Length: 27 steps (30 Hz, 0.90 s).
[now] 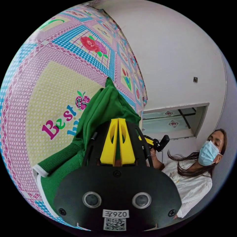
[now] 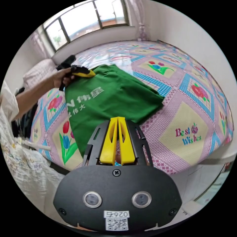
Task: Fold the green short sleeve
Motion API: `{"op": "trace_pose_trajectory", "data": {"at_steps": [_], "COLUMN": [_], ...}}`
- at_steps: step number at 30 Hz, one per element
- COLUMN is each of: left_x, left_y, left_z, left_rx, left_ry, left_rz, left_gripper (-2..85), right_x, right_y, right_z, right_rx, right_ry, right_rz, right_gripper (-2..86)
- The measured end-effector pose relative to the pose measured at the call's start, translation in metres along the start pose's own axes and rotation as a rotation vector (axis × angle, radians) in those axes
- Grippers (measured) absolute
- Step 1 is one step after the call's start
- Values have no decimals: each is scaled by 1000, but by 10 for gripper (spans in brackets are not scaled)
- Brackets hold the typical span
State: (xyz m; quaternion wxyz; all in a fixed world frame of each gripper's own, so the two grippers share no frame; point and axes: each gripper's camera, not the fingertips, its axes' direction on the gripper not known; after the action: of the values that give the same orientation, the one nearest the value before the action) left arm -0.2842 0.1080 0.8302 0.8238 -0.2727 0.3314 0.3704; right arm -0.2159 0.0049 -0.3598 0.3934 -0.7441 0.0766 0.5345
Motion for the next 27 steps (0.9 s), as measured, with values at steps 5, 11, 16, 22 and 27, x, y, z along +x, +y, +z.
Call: {"op": "trace_pose_trajectory", "data": {"at_steps": [5, 11, 16, 22, 27], "left_x": [32, -23, 13, 123, 222], "left_y": [61, 105, 150, 285, 418], "left_z": [-41, -60, -81, -179, -248], "left_rx": [120, 131, 285, 704, 1011], "left_ry": [-48, -111, 11, -78, -255], "left_rz": [97, -64, 46, 319, 614], "left_gripper": [-10, -10, -10, -10, -10], "right_x": [0, -25, -10, -18, -45], "right_y": [27, 70, 106, 140, 181], "right_z": [-28, -26, -35, -143, -288], "right_rx": [15, -29, -41, 280, 792], "right_ry": [-80, -305, -279, -102, 50], "right_rz": [3, -3, 104, 140, 135], "right_gripper": [-9, -9, -9, -9, -11]}}
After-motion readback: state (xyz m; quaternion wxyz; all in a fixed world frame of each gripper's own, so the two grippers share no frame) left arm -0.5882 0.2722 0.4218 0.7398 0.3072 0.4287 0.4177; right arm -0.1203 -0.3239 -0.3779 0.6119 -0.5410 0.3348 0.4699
